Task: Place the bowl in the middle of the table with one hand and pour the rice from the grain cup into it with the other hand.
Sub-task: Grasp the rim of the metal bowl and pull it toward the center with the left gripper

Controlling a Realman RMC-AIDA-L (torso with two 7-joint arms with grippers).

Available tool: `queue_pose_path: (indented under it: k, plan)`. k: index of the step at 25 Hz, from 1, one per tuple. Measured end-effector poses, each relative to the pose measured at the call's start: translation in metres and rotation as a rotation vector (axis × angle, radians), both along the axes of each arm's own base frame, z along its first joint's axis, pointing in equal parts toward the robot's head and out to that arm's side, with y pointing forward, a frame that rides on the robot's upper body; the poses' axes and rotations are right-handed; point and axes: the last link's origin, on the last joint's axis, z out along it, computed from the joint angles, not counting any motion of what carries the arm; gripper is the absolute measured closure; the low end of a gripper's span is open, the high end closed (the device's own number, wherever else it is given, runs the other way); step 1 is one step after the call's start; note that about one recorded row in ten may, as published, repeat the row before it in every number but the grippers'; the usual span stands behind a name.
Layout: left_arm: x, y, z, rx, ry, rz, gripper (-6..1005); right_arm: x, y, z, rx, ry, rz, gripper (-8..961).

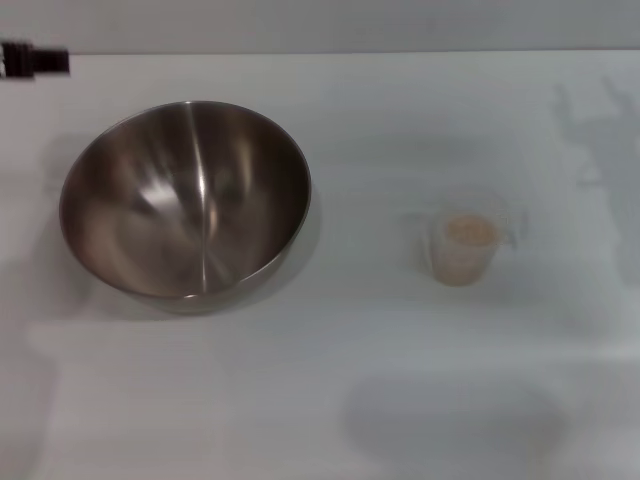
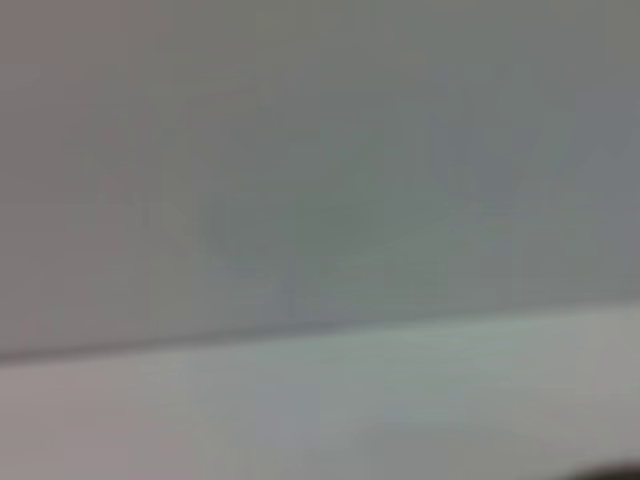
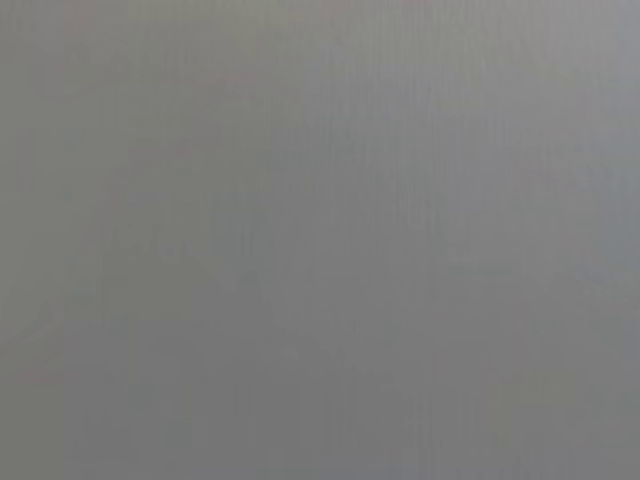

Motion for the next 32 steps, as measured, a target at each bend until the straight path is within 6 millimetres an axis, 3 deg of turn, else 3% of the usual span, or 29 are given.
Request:
queue_pose_path:
  k: [13, 28, 32]
  plan:
    - [-0.039, 0.001, -0.035, -0.186, 0.028, 0.131, 173, 0.001, 0.001, 0.002, 0.005, -0.015, -0.003, 316]
    - [-0.056, 0.006, -0.059, -0.292, 0.042, 0.186, 174, 0.0, 0.004, 0.004, 0.008, -0.025, -0.002, 316]
    - [-0.056, 0.006, -0.06, -0.309, 0.051, 0.181, 320, 0.0, 0.004, 0.004, 0.008, -0.025, -0.001, 316]
